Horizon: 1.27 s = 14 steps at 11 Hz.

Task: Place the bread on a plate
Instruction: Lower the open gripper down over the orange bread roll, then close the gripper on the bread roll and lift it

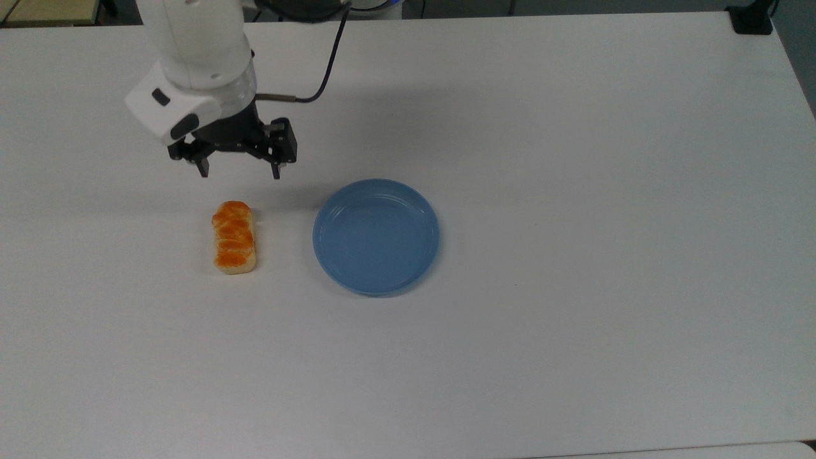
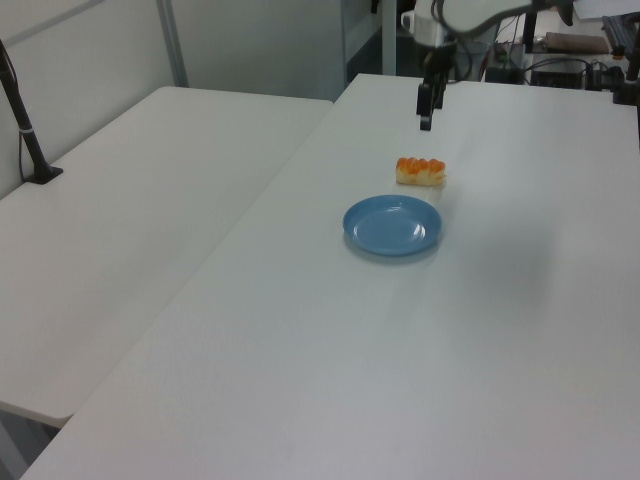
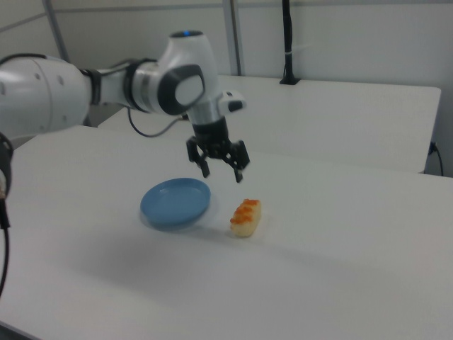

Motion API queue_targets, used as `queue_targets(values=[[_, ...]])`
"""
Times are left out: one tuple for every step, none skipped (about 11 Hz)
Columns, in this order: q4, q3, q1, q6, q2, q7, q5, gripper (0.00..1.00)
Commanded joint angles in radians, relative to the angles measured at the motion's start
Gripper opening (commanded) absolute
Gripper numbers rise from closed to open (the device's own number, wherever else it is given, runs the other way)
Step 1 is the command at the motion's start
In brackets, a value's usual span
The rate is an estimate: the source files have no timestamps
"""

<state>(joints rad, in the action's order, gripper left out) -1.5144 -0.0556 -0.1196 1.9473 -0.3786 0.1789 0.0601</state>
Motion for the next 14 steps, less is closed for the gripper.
queue_targets(values=[[0.002, -0.004, -0.025, 0.106, -0.098, 0.031, -0.013, 1.0], [0.003, -0.004, -0.026, 0.145, -0.126, 0.03, -0.013, 1.0], [0.002, -0.004, -0.035, 0.168, -0.147, 0.03, -0.013, 1.0], [0.003, -0.004, -0.035, 0.186, -0.166, 0.028, -0.013, 1.0], [0.002, -0.004, -0.035, 0.202, -0.174, 0.028, -0.013, 1.0], [0.003, -0.004, -0.035, 0.205, -0.187, 0.028, -0.011, 1.0], [0.002, -0.004, -0.035, 0.212, -0.195, 0.028, -0.011, 0.95], [0.002, -0.004, -0.037, 0.225, -0.209, 0.028, -0.011, 0.93], [0.002, -0.004, -0.041, 0.237, -0.215, 0.03, -0.011, 0.9], [0.002, -0.004, -0.046, 0.249, -0.23, 0.03, -0.011, 0.84], [0.002, -0.004, -0.046, 0.251, -0.232, 0.031, -0.011, 0.74], [0.002, -0.004, -0.046, 0.251, -0.23, 0.031, -0.013, 0.61], [0.002, -0.004, -0.046, 0.249, -0.229, 0.03, -0.013, 0.5], [0.002, -0.004, -0.04, 0.24, -0.215, 0.021, -0.02, 0.5]])
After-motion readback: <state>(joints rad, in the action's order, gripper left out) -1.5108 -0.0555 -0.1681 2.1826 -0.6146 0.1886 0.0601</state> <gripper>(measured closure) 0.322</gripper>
